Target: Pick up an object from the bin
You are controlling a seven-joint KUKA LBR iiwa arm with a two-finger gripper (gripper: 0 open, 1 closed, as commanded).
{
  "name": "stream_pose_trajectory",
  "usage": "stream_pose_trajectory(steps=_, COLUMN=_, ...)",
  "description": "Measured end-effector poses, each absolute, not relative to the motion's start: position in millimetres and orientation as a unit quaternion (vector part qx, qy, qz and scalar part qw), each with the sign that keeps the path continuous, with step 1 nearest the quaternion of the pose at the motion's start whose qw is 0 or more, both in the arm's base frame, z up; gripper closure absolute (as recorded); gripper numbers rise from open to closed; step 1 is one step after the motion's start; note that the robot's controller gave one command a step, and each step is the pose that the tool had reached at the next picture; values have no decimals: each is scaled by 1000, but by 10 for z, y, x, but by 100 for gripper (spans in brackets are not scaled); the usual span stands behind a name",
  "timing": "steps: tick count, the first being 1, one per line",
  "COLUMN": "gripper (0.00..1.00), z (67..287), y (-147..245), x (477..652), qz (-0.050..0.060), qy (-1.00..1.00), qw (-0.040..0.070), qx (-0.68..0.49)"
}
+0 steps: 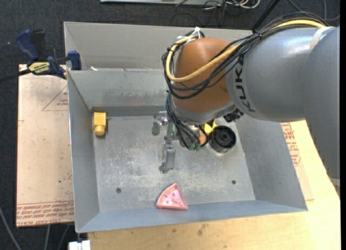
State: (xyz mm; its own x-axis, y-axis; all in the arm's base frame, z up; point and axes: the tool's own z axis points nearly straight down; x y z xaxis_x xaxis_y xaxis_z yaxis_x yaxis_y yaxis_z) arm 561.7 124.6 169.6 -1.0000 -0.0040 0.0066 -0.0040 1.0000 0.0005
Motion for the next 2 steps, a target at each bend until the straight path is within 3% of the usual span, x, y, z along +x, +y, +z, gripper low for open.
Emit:
stream_pose_trajectory(steps=1, gripper=0, z=1743, y=1238, x=5630, qz=-1, qy=-1000, qw=0, qx=0)
stream_pose_trajectory(steps=2, gripper=0, z=1240, y=999, x=5355, qz=-1, qy=-997, qw=-1, qx=73)
